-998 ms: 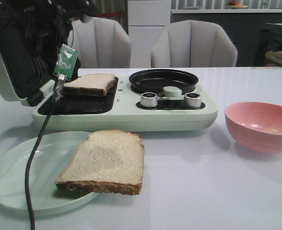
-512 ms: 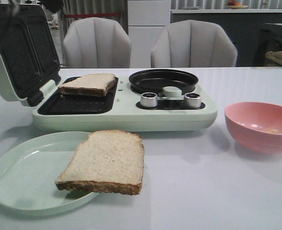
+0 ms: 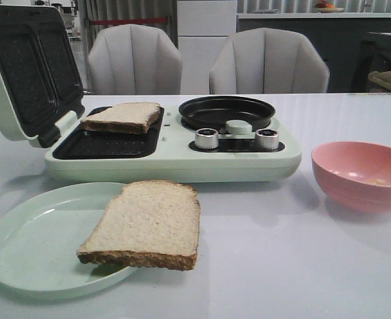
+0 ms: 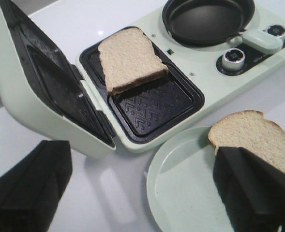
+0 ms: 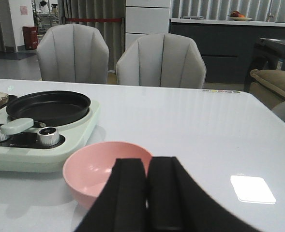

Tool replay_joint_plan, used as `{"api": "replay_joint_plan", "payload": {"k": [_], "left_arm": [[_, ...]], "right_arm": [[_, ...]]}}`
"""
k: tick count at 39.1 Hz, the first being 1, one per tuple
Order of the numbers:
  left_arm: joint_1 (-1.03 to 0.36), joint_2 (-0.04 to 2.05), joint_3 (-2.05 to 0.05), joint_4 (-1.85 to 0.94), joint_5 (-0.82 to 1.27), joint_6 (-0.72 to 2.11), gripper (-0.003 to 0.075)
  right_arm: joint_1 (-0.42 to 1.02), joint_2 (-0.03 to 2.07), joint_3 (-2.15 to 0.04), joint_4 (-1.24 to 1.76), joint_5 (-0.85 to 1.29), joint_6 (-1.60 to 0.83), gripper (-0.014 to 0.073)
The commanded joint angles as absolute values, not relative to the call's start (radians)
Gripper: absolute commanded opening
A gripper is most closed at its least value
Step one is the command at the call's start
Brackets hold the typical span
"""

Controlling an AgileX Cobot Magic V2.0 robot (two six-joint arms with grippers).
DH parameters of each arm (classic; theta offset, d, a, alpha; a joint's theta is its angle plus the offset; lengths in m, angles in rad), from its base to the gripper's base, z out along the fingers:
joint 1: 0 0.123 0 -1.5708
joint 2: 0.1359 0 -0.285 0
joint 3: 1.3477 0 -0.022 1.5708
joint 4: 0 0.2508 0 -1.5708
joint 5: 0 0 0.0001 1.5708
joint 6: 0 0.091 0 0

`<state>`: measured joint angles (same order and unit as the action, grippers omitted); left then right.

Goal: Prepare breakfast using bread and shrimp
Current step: 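Open the left gripper and withdraw it upward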

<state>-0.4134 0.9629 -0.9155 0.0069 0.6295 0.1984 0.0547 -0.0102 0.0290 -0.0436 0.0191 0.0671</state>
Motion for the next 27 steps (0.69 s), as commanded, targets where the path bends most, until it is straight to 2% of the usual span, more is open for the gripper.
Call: {"api": "replay_joint_plan", "payload": {"k": [1, 14, 27], "left_arm": [[-0.406, 0.87, -0.878, -0.04, 0.554, 0.213, 0.0639], [-0.406, 0.459, -0.589, -0.092, 0.417, 0.213, 0.0639], [-0.406, 0.167, -0.393, -0.203, 0.435, 0.213, 0.0639]], "right_arm": [[0.046, -0.032, 0.01, -0.058, -0.069, 0.068, 0.0152], [0.046, -0.032, 0.01, -0.058, -0.069, 0.068, 0.0152], [0.046, -0.032, 0.01, -0.058, -0.069, 0.068, 0.0152]]}}
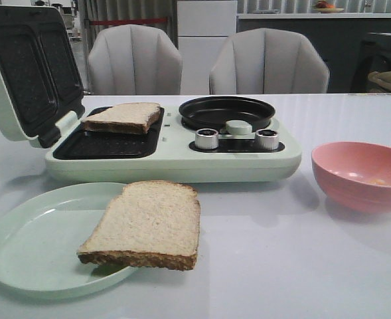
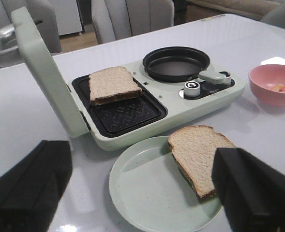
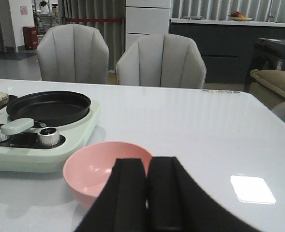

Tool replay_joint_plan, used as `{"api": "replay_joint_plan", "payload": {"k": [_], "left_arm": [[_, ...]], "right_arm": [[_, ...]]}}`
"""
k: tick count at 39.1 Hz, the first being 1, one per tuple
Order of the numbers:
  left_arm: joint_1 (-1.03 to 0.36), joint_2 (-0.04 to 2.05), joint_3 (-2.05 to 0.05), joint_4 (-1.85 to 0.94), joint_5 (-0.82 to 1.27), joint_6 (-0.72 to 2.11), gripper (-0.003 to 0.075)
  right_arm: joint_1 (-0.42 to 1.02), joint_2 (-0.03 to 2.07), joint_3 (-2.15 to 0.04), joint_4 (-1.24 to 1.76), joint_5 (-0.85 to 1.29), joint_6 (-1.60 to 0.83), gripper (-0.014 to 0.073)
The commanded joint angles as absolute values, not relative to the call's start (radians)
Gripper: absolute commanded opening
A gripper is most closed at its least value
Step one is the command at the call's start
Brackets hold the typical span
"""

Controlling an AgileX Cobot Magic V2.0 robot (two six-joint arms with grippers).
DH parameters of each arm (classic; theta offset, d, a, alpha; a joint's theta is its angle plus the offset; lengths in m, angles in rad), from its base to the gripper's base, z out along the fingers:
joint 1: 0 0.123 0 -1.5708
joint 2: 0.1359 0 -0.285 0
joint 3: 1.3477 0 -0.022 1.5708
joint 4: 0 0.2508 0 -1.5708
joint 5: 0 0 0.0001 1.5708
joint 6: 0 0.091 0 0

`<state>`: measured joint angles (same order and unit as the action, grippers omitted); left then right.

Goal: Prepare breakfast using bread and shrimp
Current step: 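Open the left gripper and withdraw it upward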

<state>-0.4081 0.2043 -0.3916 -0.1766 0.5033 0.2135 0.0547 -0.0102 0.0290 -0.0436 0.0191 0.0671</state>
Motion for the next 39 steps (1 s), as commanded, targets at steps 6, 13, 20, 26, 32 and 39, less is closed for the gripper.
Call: {"api": "replay_joint_plan", "payload": {"k": [6, 13, 20, 26, 32, 39], "left_arm": [[-0.406, 0.12, -0.368, -0.203, 0.413, 0.213, 0.0639], [-0.406, 0.12, -0.368, -0.21, 0.406, 0.213, 0.0639], [-0.406, 0.12, -0.368, -0.21, 0.406, 0.213, 0.0639], [-0.406, 0.12, -0.368, -0.214, 0.403, 0.213, 0.0639], [-0.406, 0.12, -0.368, -0.214, 0.383, 0.213, 0.0639], [-0.406, 0.12, -0.365, -0.214, 0.383, 0.213, 0.0639]], "right_arm": [[0.046, -0.032, 0.01, -0.058, -0.069, 0.068, 0.0152], [0.046, -0.032, 0.01, -0.058, -0.072, 0.068, 0.0152], [0.043, -0.032, 0.009, -0.087, -0.165, 0.006, 0.0152], [0.046, -0.021, -0.065, -0.037, -0.195, 0.011, 0.0152], [0.046, 0.068, -0.268, -0.008, 0.09, 0.011, 0.0152], [0.046, 0.173, -0.381, -0.008, 0.311, 0.011, 0.0152]]}}
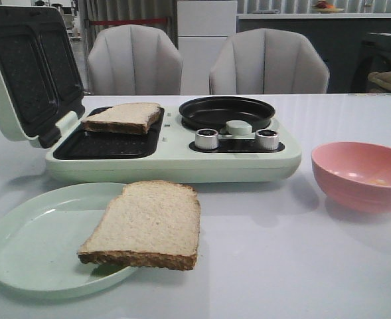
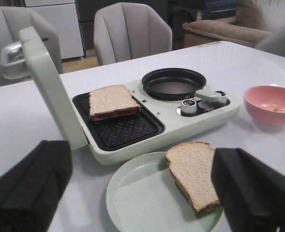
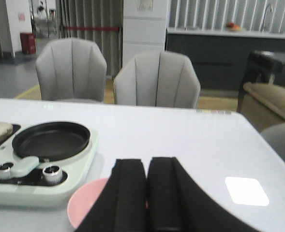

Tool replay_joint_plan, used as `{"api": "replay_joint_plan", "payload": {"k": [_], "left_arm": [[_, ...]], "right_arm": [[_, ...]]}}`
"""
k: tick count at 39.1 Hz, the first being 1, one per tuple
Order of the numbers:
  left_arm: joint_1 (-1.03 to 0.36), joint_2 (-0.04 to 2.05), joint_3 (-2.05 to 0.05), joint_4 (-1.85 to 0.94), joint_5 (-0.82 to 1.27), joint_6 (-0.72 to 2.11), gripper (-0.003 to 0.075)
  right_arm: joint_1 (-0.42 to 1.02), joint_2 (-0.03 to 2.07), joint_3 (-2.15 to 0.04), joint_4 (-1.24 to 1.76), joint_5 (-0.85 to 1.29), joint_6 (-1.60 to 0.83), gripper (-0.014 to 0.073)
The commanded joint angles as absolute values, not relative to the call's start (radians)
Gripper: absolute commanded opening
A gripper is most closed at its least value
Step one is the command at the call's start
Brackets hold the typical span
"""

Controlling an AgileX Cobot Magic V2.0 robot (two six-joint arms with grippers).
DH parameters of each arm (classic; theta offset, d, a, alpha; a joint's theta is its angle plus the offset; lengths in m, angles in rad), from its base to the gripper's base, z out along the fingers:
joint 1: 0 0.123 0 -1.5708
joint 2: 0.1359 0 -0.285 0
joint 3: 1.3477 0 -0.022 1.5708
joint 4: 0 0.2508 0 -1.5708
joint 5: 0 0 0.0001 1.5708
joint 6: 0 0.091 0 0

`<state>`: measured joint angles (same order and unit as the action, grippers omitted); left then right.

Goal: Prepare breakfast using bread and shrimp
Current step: 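Open the left gripper and withdraw it upward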

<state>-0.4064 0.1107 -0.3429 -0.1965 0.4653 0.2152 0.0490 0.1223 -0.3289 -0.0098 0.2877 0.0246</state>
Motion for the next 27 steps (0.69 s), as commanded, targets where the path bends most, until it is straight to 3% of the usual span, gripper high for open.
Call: {"api": "replay_joint_plan", "payload": {"k": [1, 13, 22, 27], "left_arm": [[-0.406, 0.12, -0.363, -0.214, 0.383, 0.213, 0.0638], [-0.406, 0.12, -0.355, -0.214, 0.36, 0.213, 0.0639], [-0.406, 0.12, -0.355, -0.214, 0.36, 0.213, 0.0639], [-0.406, 0.12, -0.355, -0.214, 0.362, 0.213, 0.0639]], "right_arm": [[0.046, 0.183, -0.378, -0.008, 0.313, 0.011, 0.0152], [0.058, 0.247, -0.367, 0.015, 0.311, 0.011, 0.0177], [0.118, 0.459, -0.464, 0.075, 0.413, 0.011, 0.0496], [0.161, 0.615, -0.545, 0.186, 0.472, 0.01, 0.0538]]}}
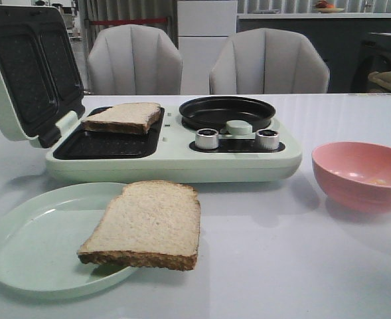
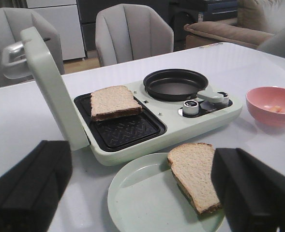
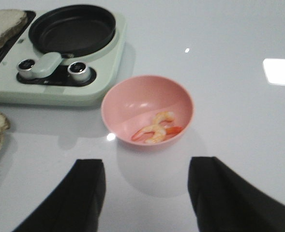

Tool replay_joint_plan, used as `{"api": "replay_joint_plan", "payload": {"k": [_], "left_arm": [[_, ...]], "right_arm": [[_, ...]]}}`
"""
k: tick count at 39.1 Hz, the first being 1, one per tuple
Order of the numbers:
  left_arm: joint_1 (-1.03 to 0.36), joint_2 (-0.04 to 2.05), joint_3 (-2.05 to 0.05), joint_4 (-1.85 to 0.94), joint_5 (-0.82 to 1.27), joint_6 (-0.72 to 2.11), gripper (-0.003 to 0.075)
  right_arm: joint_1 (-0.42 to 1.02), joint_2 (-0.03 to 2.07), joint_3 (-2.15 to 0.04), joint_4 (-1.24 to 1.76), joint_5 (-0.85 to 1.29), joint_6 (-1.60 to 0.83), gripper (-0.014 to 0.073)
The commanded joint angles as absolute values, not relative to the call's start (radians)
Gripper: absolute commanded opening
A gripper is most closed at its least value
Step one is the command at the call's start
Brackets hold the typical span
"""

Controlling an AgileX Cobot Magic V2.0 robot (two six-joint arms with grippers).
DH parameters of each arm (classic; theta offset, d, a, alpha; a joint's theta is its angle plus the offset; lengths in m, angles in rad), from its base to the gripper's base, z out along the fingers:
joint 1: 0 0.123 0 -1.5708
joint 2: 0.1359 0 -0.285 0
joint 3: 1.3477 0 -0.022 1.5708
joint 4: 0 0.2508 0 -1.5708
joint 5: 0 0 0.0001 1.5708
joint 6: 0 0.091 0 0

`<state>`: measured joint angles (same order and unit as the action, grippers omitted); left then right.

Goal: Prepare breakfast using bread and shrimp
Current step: 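Open the left gripper and withdraw it upward, then reach the right gripper to the remaining bread slice and grasp it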

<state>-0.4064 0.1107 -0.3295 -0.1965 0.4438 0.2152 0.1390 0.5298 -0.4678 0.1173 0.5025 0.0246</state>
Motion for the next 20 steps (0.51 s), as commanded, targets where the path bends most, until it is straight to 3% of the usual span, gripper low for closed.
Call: {"api": "replay_joint_plan", "payload": {"k": [1, 11, 20], "left_arm": [[-0.406, 0.12, -0.355, -0.214, 0.362, 0.213, 0.0639], [-0.406, 0.12, -0.355, -0.214, 0.362, 0.213, 0.0639], [-0.406, 0.12, -0.355, -0.214, 0.362, 0.213, 0.0639]], "right_arm": [[0.17, 0.653, -0.557, 0.213, 0.481, 0.009, 0.0538], [0.299, 0.999, -0.659, 0.494, 0.489, 0.0, 0.0508], [0.371, 1.255, -0.693, 0.732, 0.406, -0.168, 0.0508]]}}
